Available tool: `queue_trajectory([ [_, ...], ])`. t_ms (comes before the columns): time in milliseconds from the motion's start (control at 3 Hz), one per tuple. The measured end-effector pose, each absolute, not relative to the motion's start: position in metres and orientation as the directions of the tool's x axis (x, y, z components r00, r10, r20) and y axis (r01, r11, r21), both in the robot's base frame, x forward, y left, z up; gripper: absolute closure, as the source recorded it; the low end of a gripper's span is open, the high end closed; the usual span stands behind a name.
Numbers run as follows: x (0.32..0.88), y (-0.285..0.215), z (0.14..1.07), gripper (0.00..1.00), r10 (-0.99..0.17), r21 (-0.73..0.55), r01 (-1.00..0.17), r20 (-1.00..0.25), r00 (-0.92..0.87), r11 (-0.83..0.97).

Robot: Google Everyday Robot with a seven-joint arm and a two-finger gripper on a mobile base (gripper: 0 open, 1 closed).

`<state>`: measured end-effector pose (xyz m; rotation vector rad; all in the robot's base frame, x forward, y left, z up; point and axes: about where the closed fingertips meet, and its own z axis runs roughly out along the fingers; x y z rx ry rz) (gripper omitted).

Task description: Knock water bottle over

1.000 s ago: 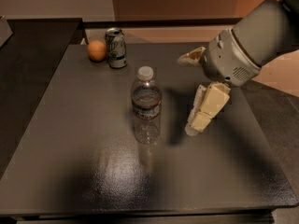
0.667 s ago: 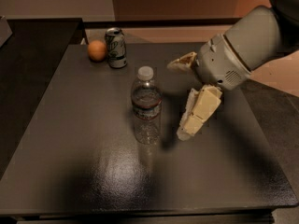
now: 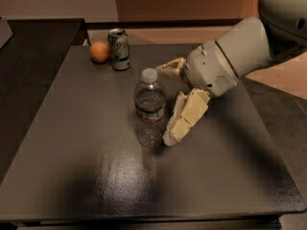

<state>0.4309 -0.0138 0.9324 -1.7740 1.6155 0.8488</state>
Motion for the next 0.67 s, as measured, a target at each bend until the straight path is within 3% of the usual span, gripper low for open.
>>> queue_trajectory([
  [333,0.433,0.004,0.935,0.00,-0.558,-0.011,-0.994,-0.827,0.072,-0.111],
  [667,0.435,0.015,0.935,0.18,-0.507,-0.022,-0.992,-0.858,0.081,-0.122],
])
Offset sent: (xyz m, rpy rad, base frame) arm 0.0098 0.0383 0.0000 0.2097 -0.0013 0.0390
